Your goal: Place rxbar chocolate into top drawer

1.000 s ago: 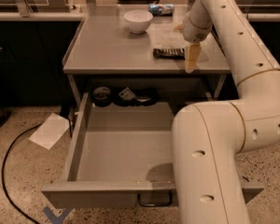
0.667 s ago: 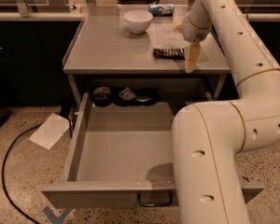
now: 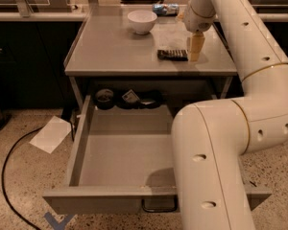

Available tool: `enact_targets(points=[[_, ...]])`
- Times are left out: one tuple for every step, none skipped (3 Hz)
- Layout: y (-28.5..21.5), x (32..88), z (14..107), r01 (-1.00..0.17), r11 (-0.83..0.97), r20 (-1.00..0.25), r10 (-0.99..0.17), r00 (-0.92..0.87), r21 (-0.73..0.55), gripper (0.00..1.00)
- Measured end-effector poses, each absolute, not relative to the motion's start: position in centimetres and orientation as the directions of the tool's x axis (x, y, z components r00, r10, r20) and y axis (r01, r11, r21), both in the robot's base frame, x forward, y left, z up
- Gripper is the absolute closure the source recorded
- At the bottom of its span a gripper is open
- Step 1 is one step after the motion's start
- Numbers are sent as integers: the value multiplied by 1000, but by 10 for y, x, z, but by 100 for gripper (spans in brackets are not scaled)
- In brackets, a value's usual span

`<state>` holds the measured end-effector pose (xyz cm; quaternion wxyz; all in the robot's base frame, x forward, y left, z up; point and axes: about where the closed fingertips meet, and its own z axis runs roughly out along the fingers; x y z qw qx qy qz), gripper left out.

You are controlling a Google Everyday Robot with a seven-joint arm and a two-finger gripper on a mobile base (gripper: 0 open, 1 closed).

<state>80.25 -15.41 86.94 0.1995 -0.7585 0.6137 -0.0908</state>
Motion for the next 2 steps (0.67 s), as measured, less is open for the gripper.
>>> enact_targets(points=[[-142, 804, 891, -873, -195, -83, -963, 257, -447, 0], [-134, 803, 884, -881, -202, -93, -960, 265, -428, 0]])
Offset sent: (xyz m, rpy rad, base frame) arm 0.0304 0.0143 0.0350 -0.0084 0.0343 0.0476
